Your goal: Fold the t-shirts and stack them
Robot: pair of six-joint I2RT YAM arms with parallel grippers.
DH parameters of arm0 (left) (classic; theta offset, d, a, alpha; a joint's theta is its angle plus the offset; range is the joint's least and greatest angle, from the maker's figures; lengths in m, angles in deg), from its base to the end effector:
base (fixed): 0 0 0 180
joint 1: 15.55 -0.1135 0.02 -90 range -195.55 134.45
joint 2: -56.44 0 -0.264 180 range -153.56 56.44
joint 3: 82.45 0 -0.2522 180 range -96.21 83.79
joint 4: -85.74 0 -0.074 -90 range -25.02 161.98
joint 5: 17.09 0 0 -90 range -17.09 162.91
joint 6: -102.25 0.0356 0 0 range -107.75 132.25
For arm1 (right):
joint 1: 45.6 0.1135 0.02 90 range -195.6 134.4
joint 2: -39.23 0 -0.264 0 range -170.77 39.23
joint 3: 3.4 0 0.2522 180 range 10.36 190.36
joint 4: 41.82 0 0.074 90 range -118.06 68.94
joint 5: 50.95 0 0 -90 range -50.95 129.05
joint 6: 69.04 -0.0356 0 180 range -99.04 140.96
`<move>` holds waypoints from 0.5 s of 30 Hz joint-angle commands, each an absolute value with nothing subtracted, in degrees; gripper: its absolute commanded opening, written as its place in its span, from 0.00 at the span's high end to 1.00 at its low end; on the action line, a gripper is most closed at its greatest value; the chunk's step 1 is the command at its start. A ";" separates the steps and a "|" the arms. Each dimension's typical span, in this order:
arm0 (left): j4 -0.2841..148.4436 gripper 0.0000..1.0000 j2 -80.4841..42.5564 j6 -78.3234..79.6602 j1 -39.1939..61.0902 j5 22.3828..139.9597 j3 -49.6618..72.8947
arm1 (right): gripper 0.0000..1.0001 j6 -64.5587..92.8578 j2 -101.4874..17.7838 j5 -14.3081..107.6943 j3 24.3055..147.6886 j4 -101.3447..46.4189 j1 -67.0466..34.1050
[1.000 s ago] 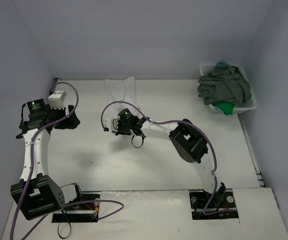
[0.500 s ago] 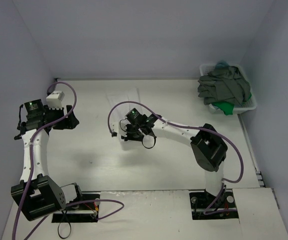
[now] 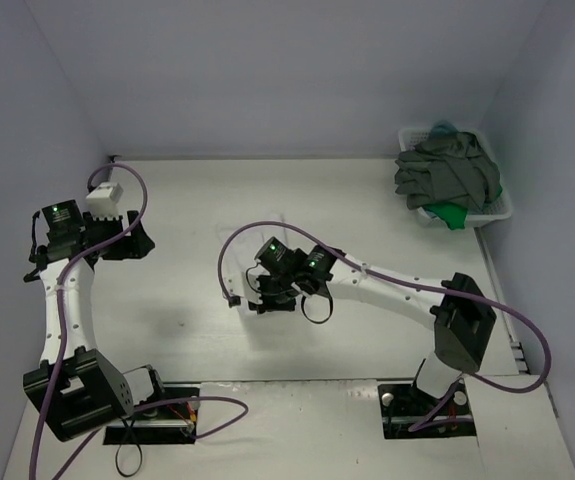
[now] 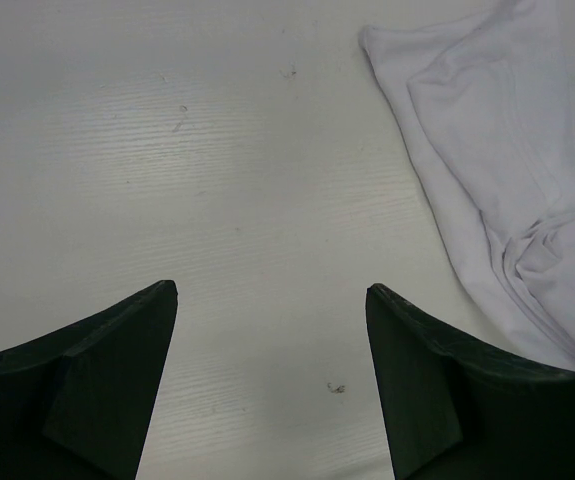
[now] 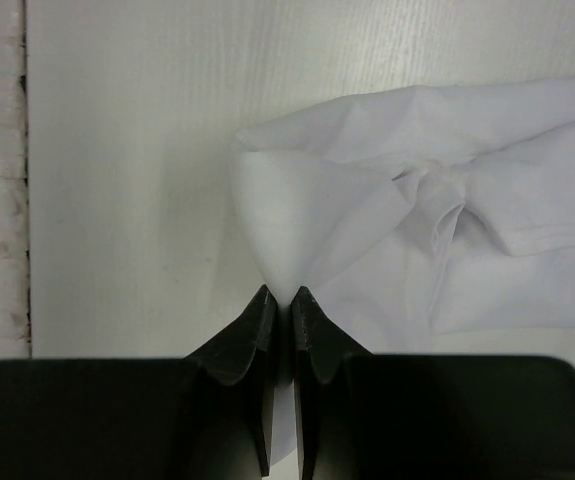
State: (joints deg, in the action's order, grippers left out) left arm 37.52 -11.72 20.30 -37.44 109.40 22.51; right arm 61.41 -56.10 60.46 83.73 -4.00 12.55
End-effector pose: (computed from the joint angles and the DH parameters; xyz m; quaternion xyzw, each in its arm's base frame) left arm 0.2391 0.0733 0.3210 0.0238 0.8746 -0.1745 0.4517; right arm 0.1834 0.3199 0.2633 -0.7361 0.5414 0.2268 0.3370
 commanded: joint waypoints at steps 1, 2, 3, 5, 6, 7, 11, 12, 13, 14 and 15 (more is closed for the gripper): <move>38.14 0.29 -10.00 19.89 -38.05 111.49 19.27 | 1.00 57.89 -50.95 62.52 82.70 -2.48 15.30; 38.05 0.29 -9.92 19.81 -38.14 111.67 19.19 | 1.00 57.44 -50.16 63.13 82.52 -2.13 15.75; 37.88 0.30 -9.65 19.81 -38.23 111.93 19.19 | 1.00 57.09 -49.72 64.00 81.83 -2.04 15.75; 37.70 0.29 -9.56 19.89 -38.31 112.20 19.19 | 1.00 57.26 -48.58 65.42 81.12 -1.78 15.84; 37.44 0.30 -9.39 19.98 -38.31 112.28 19.19 | 1.00 57.61 -48.31 65.51 80.85 -1.69 15.84; 37.44 0.30 -9.47 19.98 -38.31 112.81 19.19 | 1.00 58.48 -48.05 64.99 80.68 -1.60 15.92; 37.08 0.29 -10.70 20.33 -38.23 113.52 19.36 | 1.00 60.86 -49.36 63.31 82.69 -1.78 15.05; 37.08 0.29 -10.88 20.33 -38.23 113.43 19.27 | 1.00 61.30 -49.80 63.48 83.48 -1.87 14.70; 37.08 0.29 -11.06 20.33 -38.23 113.43 19.27 | 1.00 61.74 -50.24 63.66 84.01 -1.87 14.43; 37.08 0.29 -11.06 20.42 -38.23 113.34 19.27 | 1.00 62.70 -51.29 63.75 85.23 -1.87 14.08; 37.08 0.29 -11.32 20.51 -38.23 113.34 19.27 | 1.00 63.23 -51.65 63.75 85.77 -1.87 13.65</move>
State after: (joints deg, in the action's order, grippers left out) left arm 36.21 -11.41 20.32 -37.81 111.61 22.51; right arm 60.82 -51.12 63.26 81.63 -1.27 14.85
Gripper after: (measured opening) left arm 0.705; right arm 0.053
